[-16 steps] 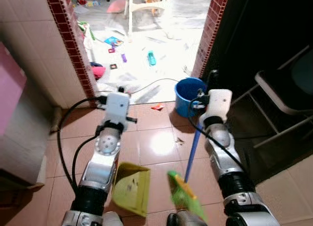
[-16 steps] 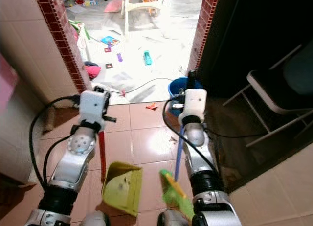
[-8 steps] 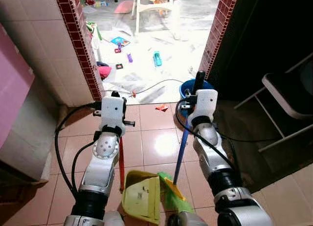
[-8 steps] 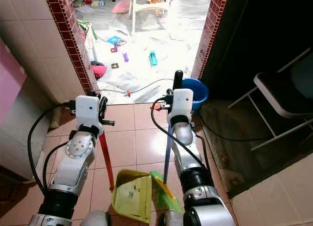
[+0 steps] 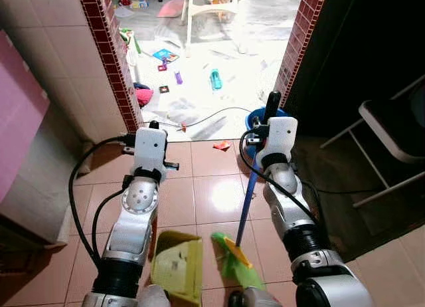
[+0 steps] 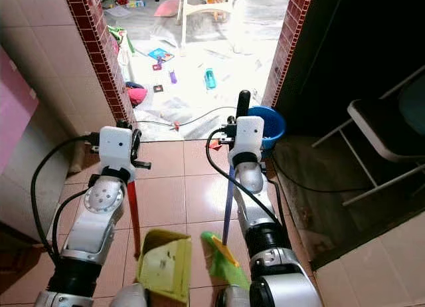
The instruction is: Sweep floor
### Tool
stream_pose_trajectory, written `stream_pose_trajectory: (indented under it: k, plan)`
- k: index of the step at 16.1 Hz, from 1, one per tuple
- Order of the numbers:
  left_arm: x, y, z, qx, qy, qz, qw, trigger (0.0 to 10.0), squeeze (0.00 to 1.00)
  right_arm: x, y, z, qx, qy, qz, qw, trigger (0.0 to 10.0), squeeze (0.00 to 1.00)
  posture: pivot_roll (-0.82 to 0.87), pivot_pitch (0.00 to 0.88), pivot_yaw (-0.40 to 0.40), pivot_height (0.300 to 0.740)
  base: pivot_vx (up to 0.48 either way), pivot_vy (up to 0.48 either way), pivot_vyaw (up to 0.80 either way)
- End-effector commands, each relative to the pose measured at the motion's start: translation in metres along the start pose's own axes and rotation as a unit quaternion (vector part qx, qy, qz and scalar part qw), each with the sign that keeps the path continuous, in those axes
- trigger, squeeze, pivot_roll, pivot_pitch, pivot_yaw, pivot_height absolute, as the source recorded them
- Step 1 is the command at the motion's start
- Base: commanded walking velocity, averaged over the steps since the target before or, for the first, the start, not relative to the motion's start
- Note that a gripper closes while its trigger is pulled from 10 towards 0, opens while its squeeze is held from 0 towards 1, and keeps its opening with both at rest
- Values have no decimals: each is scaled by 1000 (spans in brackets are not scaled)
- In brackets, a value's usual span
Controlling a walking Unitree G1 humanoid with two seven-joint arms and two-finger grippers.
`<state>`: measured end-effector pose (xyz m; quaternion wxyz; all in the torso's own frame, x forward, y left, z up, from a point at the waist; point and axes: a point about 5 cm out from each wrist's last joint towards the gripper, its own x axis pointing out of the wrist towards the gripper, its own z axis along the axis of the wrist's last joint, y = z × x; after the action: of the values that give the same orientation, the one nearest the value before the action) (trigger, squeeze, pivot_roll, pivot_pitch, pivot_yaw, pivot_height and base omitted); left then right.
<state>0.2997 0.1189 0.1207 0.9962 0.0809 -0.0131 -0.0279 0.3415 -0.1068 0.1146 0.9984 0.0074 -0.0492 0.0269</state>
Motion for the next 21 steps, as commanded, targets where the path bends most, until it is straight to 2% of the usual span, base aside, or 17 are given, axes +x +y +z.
stream_pose_trajectory:
  k: [1, 4, 7, 11, 16, 18, 21]
  plan:
    - [-2, -2, 4, 0, -10, -7, 1000, 10000, 0, 5, 1, 11, -2, -25, 1, 1000, 10000, 0, 21, 25, -10, 740, 0, 0, 0]
    - [-1, 3, 4, 11, -9, -17, 1000, 10000, 0, -2, -11, 3, -14, -21, -11, 1000, 10000, 0, 26, 0, 12, 740, 0, 0, 0]
    - [4, 13, 2, 24, -5, -15, 1000, 10000, 0, -2, -13, -1, -14, -17, -22, 1000, 10000, 0, 38, 0, 46, 740, 0, 0, 0]
    - [8, 11, 5, 37, -10, -34, 999, 10000, 0, 1, -10, 1, -5, -19, -33, 999, 10000, 0, 33, 0, 67, 740, 0, 0, 0]
    - [6, -3, 4, 4, -15, -4, 1000, 10000, 0, 10, -18, 8, -40, -21, 15, 999, 10000, 0, 13, 0, -89, 740, 0, 0, 0]
    - [4, -6, 4, -12, -19, 13, 1000, 10000, 0, 16, -16, 14, -55, -22, 38, 998, 10000, 0, 7, 0, -139, 740, 0, 0, 0]
    - [3, -11, 4, -20, -20, 22, 999, 10000, 0, 19, -13, 17, -62, -23, 56, 996, 10000, 0, 7, 0, -164, 740, 0, 0, 0]
